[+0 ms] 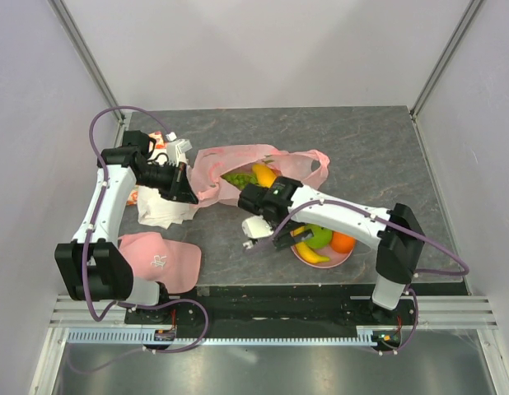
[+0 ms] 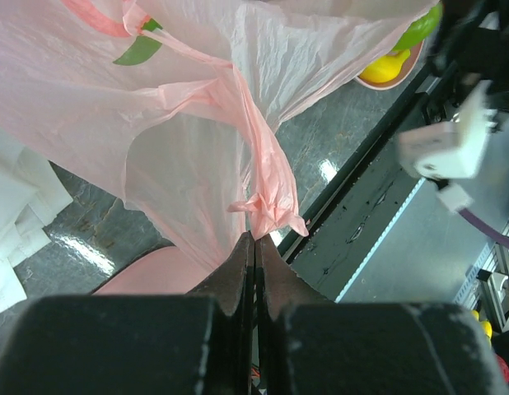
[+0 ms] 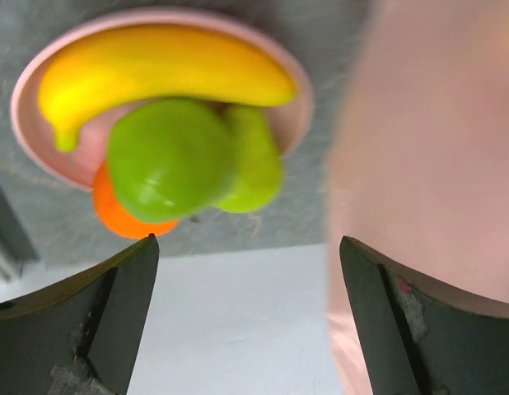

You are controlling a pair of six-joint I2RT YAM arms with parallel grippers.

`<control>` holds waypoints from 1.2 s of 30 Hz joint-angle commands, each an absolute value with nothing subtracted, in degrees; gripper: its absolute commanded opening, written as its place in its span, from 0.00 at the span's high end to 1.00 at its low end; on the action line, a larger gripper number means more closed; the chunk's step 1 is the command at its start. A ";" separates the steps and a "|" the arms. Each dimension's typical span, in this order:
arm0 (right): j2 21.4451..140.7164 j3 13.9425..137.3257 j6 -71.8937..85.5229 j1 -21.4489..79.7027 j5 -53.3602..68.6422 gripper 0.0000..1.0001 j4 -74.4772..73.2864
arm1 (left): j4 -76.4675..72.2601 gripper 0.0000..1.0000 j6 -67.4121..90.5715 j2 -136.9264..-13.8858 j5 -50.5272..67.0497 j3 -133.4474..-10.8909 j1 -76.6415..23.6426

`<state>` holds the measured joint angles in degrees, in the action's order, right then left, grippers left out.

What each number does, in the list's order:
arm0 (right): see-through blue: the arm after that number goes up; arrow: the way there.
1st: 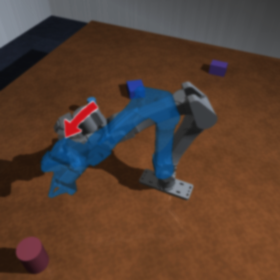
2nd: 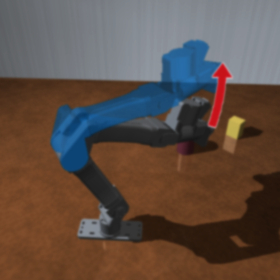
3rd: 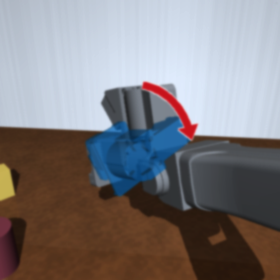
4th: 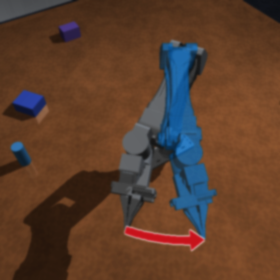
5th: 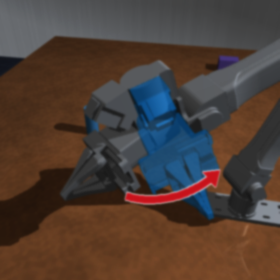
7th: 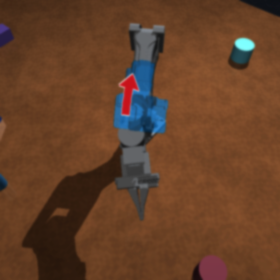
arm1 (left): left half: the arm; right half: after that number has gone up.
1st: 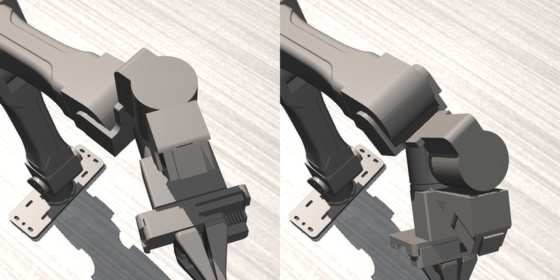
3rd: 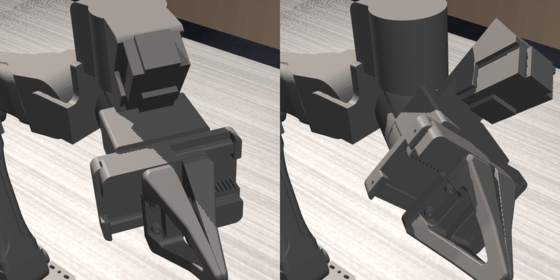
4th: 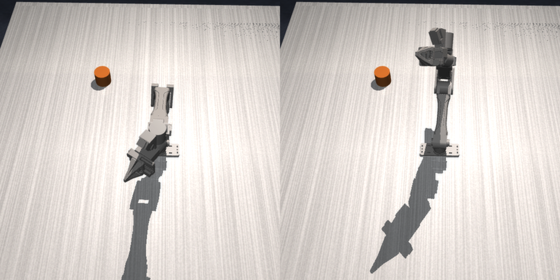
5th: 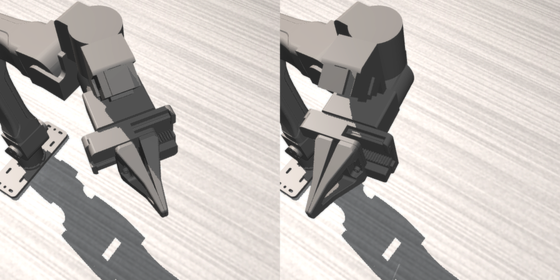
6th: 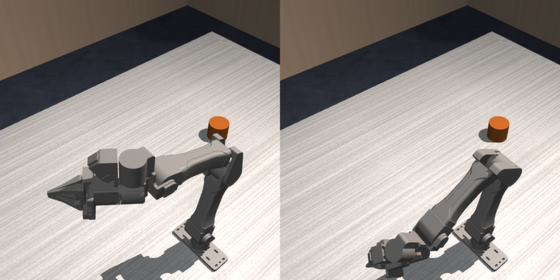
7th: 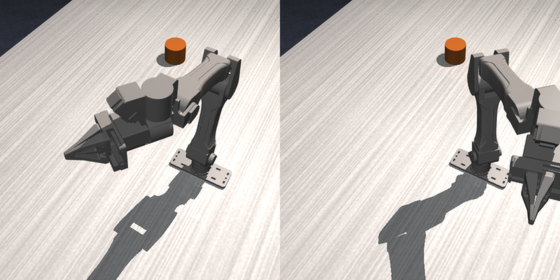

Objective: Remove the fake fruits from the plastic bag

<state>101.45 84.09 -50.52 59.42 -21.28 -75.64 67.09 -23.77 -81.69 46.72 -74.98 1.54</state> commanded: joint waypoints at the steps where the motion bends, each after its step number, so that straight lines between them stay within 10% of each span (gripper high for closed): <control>1: 100.46 95.60 -48.78 58.72 -19.08 0.02 -77.70 | 65.83 0.98 -22.15 -80.24 48.78 -76.99 1.49; 8: 101.60 94.23 -42.62 49.14 -5.99 0.03 -80.33 | 65.83 0.98 -22.06 -80.95 48.34 -77.52 1.41; 12: 96.35 90.01 -48.06 46.58 4.35 0.64 -80.51 | 66.00 0.98 -21.97 -81.21 48.16 -77.87 1.49; 16: 88.69 79.12 -54.05 46.76 11.59 0.89 -77.44 | 66.09 0.98 -22.06 -81.65 48.08 -77.78 1.41; 36: 68.82 47.56 -64.16 47.98 4.66 0.99 -47.73 | 66.36 0.98 -20.74 -83.67 47.81 -78.84 1.49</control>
<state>70.67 50.43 -61.34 47.27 4.86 -54.81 67.11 -22.65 -83.85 46.65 -76.58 1.54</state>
